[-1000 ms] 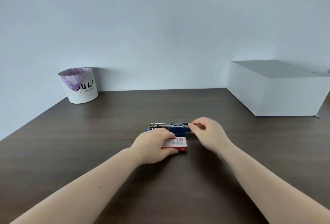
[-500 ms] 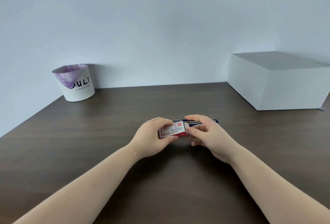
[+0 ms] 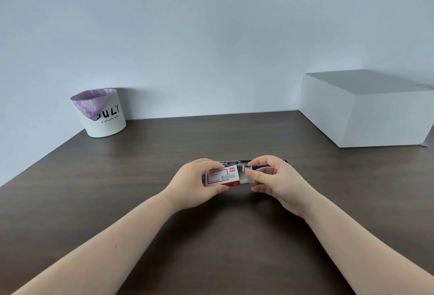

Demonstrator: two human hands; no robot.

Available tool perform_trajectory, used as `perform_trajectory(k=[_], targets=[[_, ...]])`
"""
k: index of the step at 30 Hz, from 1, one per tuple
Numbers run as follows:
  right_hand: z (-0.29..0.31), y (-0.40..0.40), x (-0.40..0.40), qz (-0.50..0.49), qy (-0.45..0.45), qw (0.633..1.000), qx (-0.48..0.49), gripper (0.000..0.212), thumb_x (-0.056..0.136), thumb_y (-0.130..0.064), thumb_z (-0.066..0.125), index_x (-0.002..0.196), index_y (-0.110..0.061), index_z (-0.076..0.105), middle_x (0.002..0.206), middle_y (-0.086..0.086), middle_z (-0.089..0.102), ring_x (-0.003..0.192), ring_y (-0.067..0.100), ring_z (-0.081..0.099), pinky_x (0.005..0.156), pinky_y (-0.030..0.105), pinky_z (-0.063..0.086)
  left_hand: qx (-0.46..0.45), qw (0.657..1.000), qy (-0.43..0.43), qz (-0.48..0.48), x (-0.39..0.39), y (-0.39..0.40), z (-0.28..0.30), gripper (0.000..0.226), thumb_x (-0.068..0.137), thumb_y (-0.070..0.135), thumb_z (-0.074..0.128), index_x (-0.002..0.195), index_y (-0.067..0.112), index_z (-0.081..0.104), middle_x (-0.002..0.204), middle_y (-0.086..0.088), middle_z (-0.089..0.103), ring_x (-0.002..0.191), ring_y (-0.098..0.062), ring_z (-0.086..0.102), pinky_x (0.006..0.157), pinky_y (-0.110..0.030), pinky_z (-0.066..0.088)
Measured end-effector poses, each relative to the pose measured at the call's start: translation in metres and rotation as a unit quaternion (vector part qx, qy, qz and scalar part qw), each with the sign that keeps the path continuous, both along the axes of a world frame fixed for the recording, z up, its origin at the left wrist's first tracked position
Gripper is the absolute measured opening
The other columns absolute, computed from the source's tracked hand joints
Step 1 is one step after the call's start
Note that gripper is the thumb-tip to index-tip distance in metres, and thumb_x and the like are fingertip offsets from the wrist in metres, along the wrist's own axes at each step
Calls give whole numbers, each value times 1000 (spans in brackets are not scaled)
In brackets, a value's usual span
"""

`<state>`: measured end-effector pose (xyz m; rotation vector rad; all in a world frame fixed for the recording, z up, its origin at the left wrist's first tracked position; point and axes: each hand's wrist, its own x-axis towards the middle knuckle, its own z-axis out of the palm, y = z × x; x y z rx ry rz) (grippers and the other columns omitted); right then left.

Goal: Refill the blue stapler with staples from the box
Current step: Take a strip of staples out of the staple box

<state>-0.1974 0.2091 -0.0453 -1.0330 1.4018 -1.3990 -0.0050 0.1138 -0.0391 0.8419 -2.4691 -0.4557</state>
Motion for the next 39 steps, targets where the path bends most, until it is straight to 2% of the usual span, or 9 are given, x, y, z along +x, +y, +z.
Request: perform_trajectory(k=[2, 5, 11, 18, 22, 25, 29, 34, 39], targets=[[1, 0, -1, -10, -13, 1000, -7, 18, 84, -7, 67, 102, -4, 62, 81, 12, 65, 68, 17, 61, 62, 27, 56, 1, 1000, 5, 8, 5, -3, 1, 46, 68, 41, 74, 109, 22, 64, 104, 14, 63, 95, -4, 58, 84, -15, 42], [1, -1, 0, -16, 2, 1000, -7, 20, 84, -8, 67, 103, -3, 62, 74, 10, 63, 63, 17, 59, 60, 27, 54, 3, 1000, 8, 14, 13, -9, 3, 49, 64, 49, 68, 106, 24, 65, 99, 18, 62, 93, -1, 57, 81, -9, 41], [0, -3, 2, -24, 19, 1000, 1, 19, 85, -9, 67, 102, -4, 62, 78, 11, 63, 66, 18, 61, 62, 27, 57, 8, 1000, 19, 4, 20, -12, 7, 49, 63, 55, 66, 103, 27, 66, 98, 16, 66, 92, -3, 60, 80, -13, 47], [-3, -5, 3, -20, 54, 998, 15, 17, 86, -14, 67, 101, -9, 62, 77, 11, 69, 67, 18, 68, 74, 36, 60, 16, 1000, 26, -1, 16, -15, 28, 41, 68, 41, 77, 105, 27, 66, 101, 14, 67, 94, -4, 61, 86, -20, 50], [-2, -5, 4, -22, 73, 997, 22, 19, 86, -18, 67, 102, -10, 62, 83, 13, 69, 68, 17, 65, 72, 33, 60, 27, 999, 19, -10, 13, -16, 39, 40, 68, 37, 78, 105, 26, 66, 105, 11, 68, 96, -5, 62, 84, -20, 51], [-2, -4, 5, -35, 132, 991, 13, 17, 86, -22, 66, 101, -18, 63, 87, 6, 70, 69, 17, 63, 67, 30, 58, 34, 999, 14, -8, 13, -16, 42, 40, 68, 37, 78, 104, 28, 66, 104, 12, 68, 96, -5, 62, 85, -19, 52], [1, 0, 4, -34, 242, 969, -20, 21, 87, -22, 65, 107, -25, 63, 90, -3, 67, 64, 11, 60, 56, 17, 51, 32, 999, 13, -13, 11, -14, 39, 38, 68, 37, 78, 103, 27, 67, 103, 12, 68, 95, -4, 62, 85, -19, 51], [2, 1, 0, -28, 383, 921, -60, 25, 82, -25, 69, 107, -30, 67, 106, -10, 59, 90, 7, 53, 72, 11, 39, 32, 999, 19, -18, 12, -13, 31, 35, 69, 37, 77, 102, 29, 67, 101, 15, 68, 94, -3, 61, 85, -19, 50], [9, -7, 3, 67, 497, 865, -17, 22, 79, -29, 70, 101, -27, 71, 102, -4, 57, 106, 15, 44, 89, 22, 32, 29, 999, 5, -40, 15, -14, 20, 38, 69, 37, 77, 105, 27, 67, 102, 13, 69, 94, -4, 63, 86, -25, 52]])
